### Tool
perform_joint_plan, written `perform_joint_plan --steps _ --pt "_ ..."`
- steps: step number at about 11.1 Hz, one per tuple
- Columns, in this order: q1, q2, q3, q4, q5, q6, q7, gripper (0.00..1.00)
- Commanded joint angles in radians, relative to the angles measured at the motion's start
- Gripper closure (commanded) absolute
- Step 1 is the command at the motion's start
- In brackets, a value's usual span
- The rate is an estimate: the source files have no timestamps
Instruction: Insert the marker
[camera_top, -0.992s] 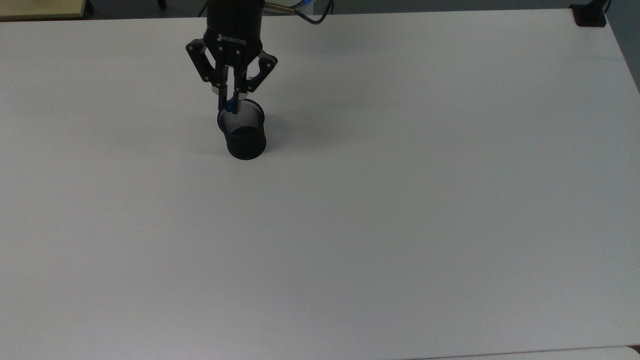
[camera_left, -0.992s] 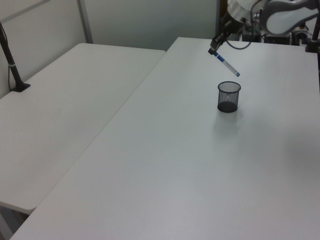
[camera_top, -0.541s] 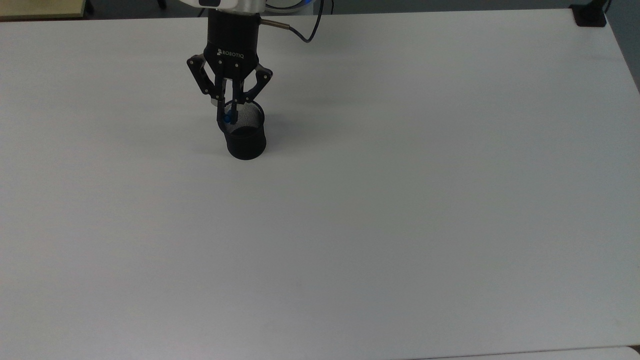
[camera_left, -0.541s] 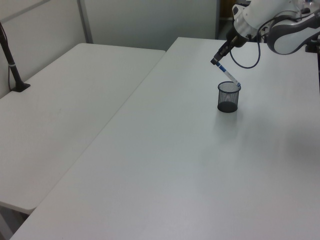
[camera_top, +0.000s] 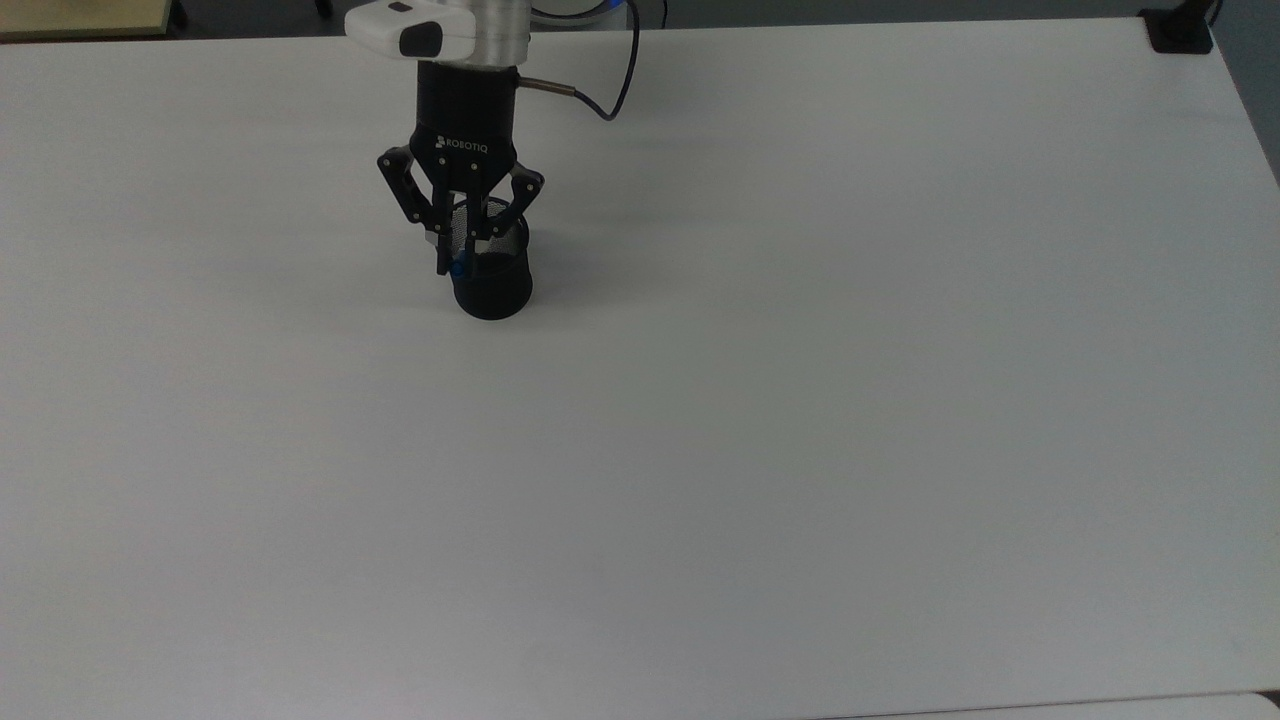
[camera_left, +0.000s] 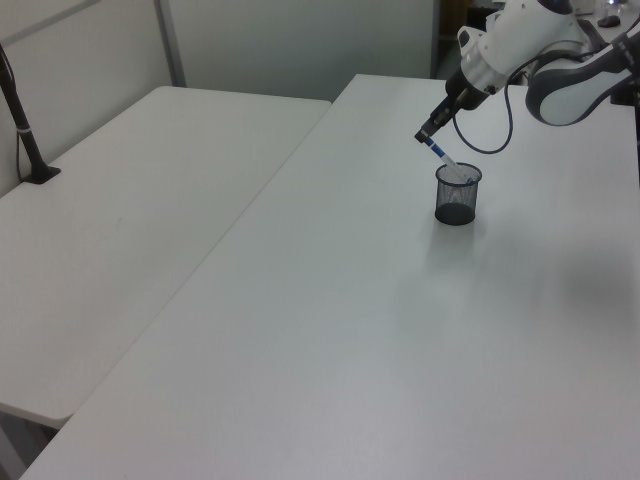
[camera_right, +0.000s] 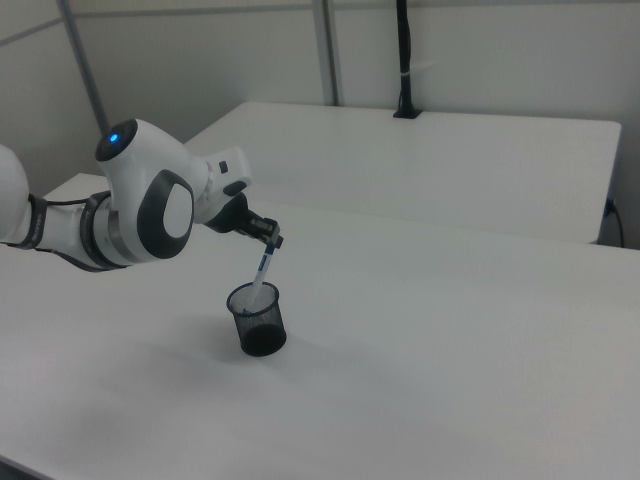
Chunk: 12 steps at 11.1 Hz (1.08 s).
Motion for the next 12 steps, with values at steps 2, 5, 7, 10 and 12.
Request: perform_joint_plan --steps 2,5,7,10,12 --pt "-0.007 -0.003 0.002 0.011 -0.032 0.010 0.037 0.00" --pt "0.033 -0.006 0.010 0.149 -0.018 -0.259 0.124 0.00" --pt "0.111 0.004 0.011 0.276 0.058 -0.511 0.116 0.00" --pt "0.202 0.003 0.011 0.443 0.215 -0.870 -0.007 0.00" --pt "0.193 0.000 0.004 0.541 0.313 -1.094 -0.167 0.00"
